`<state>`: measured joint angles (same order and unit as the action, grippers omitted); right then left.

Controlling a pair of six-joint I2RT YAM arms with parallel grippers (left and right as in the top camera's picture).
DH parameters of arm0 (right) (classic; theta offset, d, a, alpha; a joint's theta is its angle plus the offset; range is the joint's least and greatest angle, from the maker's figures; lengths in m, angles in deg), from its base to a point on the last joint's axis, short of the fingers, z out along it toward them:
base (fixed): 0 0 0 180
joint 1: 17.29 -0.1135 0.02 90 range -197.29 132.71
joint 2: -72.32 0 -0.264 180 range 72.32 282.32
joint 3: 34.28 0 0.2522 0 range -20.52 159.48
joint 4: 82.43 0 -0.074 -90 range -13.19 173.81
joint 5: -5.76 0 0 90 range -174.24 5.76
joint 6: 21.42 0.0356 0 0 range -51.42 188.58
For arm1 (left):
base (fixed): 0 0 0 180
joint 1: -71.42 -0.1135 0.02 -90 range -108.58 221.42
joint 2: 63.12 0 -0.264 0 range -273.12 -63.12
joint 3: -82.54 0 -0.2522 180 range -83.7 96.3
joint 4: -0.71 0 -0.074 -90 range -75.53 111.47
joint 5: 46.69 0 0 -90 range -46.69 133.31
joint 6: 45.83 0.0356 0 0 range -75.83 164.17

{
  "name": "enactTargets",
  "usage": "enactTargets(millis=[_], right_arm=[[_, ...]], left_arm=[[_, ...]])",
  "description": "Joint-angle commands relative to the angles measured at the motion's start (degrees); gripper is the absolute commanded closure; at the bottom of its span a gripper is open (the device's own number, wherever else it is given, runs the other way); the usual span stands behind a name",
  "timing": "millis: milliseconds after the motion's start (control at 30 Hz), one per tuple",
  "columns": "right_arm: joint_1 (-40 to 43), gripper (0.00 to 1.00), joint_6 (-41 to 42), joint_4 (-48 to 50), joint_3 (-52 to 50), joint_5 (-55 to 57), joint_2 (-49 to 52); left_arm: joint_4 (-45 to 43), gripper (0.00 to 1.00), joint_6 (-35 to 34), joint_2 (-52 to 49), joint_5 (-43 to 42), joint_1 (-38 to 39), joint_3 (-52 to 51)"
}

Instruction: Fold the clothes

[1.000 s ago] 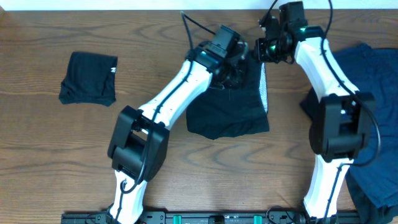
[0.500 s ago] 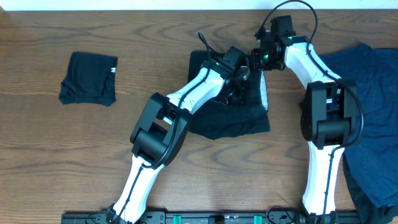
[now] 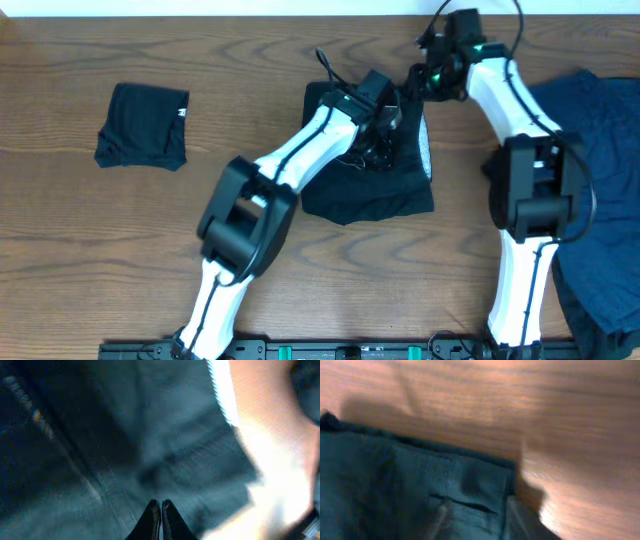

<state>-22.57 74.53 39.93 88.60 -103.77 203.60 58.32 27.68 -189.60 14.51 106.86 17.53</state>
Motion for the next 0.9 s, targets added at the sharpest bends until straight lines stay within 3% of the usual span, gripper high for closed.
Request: enactTargets(millis=[0,100,233,367,600,867], right_arm=[[3.06,0.38,-0.28,-2.75,1.88,0.11,-6.25],[5.05,0.01,-0.26,-6.1,1.88,0.07,-6.99],[6.88,0.01,-0.28,-6.69,1.55,0.11,-6.86],[7.61,0.01,-0.26,-6.69,1.55,0.94,-6.86],[7.56,0.01,-0.26,-6.69,1.55,0.94,-6.86],[7.56,0.01,-0.26,-6.69,1.55,0.94,-6.88]], left_arm=[[3.28,0.94,0.42,5.77,0.74,0.22,-0.02],[9.03,0.94,0.33,6.32,5.01,0.22,-0.02],[16.83,0.94,0.31,5.88,10.32,0.22,-0.28],[18.97,0.93,-0.15,5.81,11.78,-0.02,-2.95],[13.35,0.92,-1.9,5.79,14.78,-1.31,-10.88],[8.44,0.93,-8.83,5.75,14.73,-7.13,-16.98]])
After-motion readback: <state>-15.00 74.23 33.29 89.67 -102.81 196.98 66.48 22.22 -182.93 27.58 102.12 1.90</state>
